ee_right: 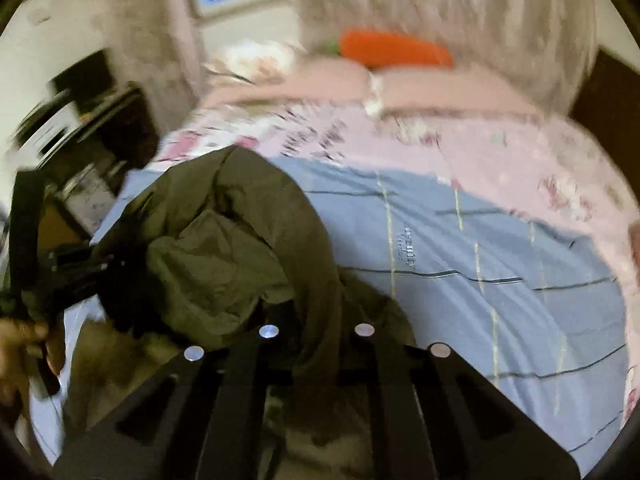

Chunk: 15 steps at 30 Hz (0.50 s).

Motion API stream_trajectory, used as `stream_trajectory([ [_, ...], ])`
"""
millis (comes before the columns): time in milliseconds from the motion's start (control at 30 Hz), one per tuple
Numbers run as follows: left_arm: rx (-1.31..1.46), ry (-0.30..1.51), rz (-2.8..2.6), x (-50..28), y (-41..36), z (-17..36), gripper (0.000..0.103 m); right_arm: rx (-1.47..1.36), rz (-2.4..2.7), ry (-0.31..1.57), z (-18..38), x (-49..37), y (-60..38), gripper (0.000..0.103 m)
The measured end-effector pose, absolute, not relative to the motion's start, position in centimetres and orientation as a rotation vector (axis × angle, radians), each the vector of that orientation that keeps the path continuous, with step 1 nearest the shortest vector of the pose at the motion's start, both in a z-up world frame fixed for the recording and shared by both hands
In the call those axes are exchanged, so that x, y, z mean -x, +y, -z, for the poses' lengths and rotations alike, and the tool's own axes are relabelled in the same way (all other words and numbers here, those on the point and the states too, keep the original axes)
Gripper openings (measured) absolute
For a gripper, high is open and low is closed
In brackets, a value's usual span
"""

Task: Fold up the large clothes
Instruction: 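Grasp the jacket hem with both tools and lift it, then fold the hem with both tools up toward the hood and lay it down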

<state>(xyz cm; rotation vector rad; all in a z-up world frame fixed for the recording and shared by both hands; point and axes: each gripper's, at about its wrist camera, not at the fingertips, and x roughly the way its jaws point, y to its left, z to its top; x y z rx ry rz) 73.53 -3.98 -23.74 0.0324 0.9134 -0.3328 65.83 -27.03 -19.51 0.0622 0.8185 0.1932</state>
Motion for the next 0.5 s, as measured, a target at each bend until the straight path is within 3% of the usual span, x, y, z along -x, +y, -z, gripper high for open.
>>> stream_trajectory([
  [100,0.011,0.859,0.350,-64.4,-2.3,24.2,0.013,-0.042,-0.210,0.741,19.4,-56.8,-25.9,0.008],
  [200,0.059,0.833,0.317,-56.4,-0.3,27.0,0.021,-0.010,-0.230,0.665,21.4,-48.1,-24.4,0.010],
  [233,0.079,0.832,0.319,-53.9,0.2,28.7,0.026,-0.006,-0.227,0.672,22.4,-46.4,-24.0,0.016],
  [267,0.082,0.844,0.319,-52.5,0.4,30.0,0.031,0.009,-0.217,0.713,24.0,-44.9,-23.6,0.030],
  [300,0.077,0.903,0.316,-50.7,0.5,32.2,0.050,0.025,-0.185,0.785,26.1,-43.3,-23.3,0.038],
  [333,0.082,0.934,0.330,-48.9,0.7,33.7,0.053,0.021,-0.169,0.823,27.2,-42.3,-23.2,0.054],
  [367,0.073,0.910,0.330,-47.5,0.8,34.0,0.053,0.010,-0.157,0.834,27.9,-41.1,-23.2,0.056],
  [433,-0.028,0.801,0.292,-43.2,0.8,33.3,0.067,-0.068,-0.124,0.775,27.8,-38.0,-24.1,0.062],
  [467,-0.036,0.769,0.261,-41.4,1.1,32.6,0.100,-0.142,-0.111,0.751,27.3,-36.6,-24.9,0.077],
  [500,-0.008,0.741,0.253,-40.2,1.7,32.0,0.101,-0.216,-0.109,0.731,27.0,-35.6,-25.6,0.086],
])
